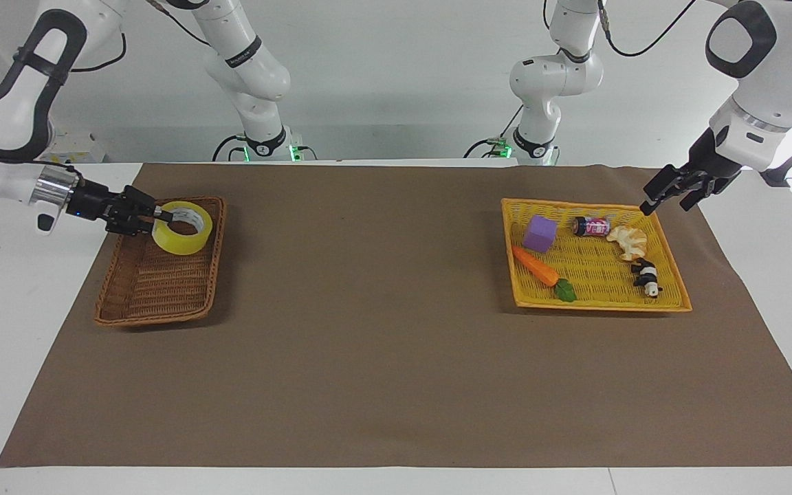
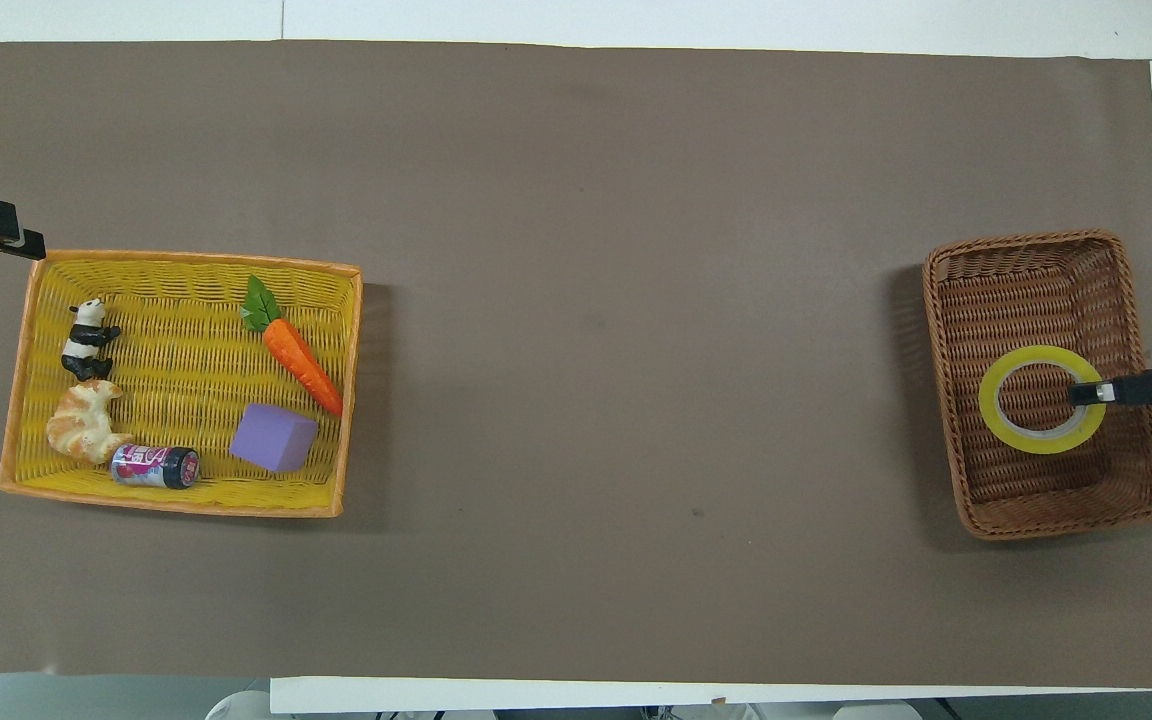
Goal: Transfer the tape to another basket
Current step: 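Release the tape into the wicker basket and open the right gripper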
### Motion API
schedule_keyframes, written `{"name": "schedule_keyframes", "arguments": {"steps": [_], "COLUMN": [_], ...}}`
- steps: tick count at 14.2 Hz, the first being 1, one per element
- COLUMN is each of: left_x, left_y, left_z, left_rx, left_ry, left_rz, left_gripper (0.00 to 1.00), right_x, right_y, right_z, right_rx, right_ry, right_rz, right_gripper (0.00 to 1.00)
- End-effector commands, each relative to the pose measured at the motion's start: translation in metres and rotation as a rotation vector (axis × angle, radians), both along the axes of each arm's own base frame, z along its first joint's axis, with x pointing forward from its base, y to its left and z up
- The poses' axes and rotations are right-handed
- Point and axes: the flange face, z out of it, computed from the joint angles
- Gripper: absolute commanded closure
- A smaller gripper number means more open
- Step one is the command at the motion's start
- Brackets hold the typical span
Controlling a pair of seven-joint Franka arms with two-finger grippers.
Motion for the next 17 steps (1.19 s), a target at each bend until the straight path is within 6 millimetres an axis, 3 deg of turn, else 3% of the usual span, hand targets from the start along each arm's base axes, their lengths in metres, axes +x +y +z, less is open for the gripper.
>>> {"name": "schedule_keyframes", "arguments": {"steps": [1, 5, 7, 9, 10, 11, 13, 14, 17], "left_x": [-0.008, -0.012, -0.014, -0.013, -0.012, -0.012, -0.013, -0.013, -0.013], "left_y": [-0.005, -0.014, -0.02, -0.018, -0.017, -0.017, -0.017, -0.017, -0.016], "left_z": [0.003, 0.021, 0.03, 0.038, 0.041, 0.041, 0.04, 0.042, 0.038], "left_rx": [0.023, 0.08, 0.093, 0.134, 0.137, 0.137, 0.138, 0.138, 0.137], "left_ry": [-0.004, 0.041, 0.068, 0.114, 0.124, 0.128, 0.146, 0.142, 0.136], "left_rz": [-0.032, -0.073, -0.092, -0.103, -0.114, -0.118, -0.12, -0.12, -0.177], "left_gripper": [0.0, 0.0, 0.0, 0.0, 0.0, 0.0, 0.0, 0.0, 0.0], "right_x": [0.009, 0.0, 0.0, 0.0, 0.0, 0.0, 0.005, 0.009, 0.038], "right_y": [-0.004, -0.023, -0.024, -0.024, -0.024, -0.024, -0.028, -0.028, 0.015], "right_z": [-0.005, -0.041, -0.043, -0.043, -0.043, -0.043, -0.034, -0.02, 0.043], "right_rx": [-0.034, -0.024, -0.03, -0.047, -0.06, -0.064, -0.111, -0.154, -0.356], "right_ry": [-0.021, -0.042, -0.047, -0.039, -0.036, -0.038, -0.067, -0.083, -0.142], "right_rz": [0.054, 0.088, 0.091, 0.112, 0.13, 0.131, 0.123, 0.135, 0.28], "right_gripper": [1.0, 1.0, 1.0, 0.94, 0.55, 0.01, 0.01, 0.01, 0.0]}}
